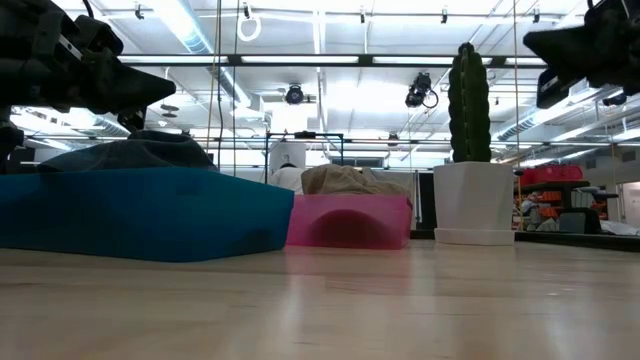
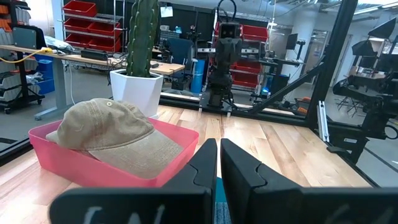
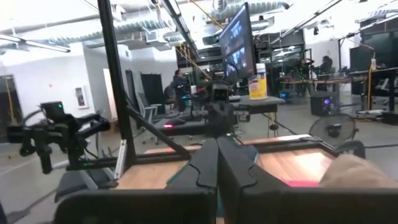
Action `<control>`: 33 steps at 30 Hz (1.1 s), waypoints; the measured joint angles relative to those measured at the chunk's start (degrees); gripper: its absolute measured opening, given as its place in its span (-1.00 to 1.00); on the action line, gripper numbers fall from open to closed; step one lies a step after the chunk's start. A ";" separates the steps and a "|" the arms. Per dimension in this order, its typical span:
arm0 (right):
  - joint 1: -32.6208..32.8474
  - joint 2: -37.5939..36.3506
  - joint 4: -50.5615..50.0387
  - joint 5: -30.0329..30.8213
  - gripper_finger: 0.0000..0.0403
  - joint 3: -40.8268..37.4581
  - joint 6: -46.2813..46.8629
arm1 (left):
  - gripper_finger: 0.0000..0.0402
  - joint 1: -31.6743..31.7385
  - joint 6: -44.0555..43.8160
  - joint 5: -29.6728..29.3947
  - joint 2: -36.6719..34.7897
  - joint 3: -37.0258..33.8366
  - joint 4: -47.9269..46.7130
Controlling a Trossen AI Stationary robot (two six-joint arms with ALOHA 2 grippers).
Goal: Pick & Place hat
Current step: Return to Home Position
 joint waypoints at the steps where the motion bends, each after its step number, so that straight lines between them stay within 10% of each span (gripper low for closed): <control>1: 0.00 0.00 1.23 0.08 -0.99 -1.06 -0.01 | -0.87 -0.01 0.00 0.00 -0.01 0.00 0.00; 33: -0.01 0.00 -8.62 1.80 -0.98 -2.18 -12.51 | -0.87 -0.01 0.00 0.02 0.01 0.00 0.00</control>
